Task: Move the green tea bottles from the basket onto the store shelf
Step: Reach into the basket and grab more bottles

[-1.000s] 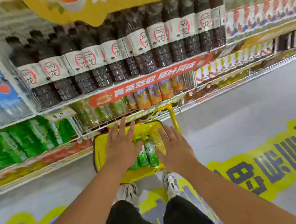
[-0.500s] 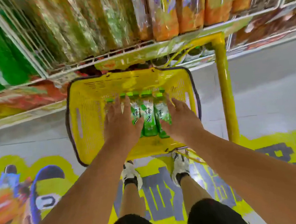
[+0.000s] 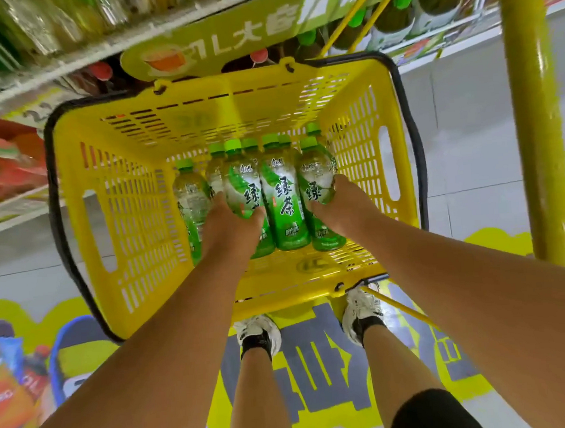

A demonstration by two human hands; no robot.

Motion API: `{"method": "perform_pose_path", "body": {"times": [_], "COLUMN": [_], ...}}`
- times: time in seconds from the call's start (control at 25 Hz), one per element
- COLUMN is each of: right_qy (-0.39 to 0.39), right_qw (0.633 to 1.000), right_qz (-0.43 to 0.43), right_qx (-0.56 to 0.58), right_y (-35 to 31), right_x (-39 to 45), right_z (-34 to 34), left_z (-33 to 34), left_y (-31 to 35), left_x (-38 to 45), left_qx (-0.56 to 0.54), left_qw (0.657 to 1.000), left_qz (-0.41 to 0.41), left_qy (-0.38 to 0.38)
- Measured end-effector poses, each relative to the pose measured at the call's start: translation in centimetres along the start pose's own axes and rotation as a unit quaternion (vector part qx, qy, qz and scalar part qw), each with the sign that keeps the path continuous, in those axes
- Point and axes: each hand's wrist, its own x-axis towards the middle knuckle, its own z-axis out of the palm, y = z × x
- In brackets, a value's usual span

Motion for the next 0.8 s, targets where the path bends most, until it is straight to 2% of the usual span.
{"method": "perform_pose_path", "body": {"times": [0.12,0.4,0.6,0.8], "right_qy": [0.002,0.044,0.056,0.069], "right_qw": [0.998,0.996,0.995,0.991], "right_qz": [0.035,0.045,0.028,-0.037], "right_qx": [0.055,0.061,0.072,0.107], "right_y": [0.0,0.2,-0.4,-2.2], "right_x": [0.8,1.1,-0.6,-4.8], "right_z": [0.7,0.7,-0.8,-3.7], "left_z": [0.5,0.7,-0.7,-4.2], "left_y": [0.5,1.3,1.5,3.0], "left_x": [1.0,1.8,-0.1,-3.6], "left_qx": [-0.015,0.001,-0.022,-0.050], "left_qw": [0.999,0.997,0.998,0.998], "left_qz": [-0.037,-0.072,-0.056,-0.002], "left_qy": [-0.003,0.001,0.019,0.038]}}
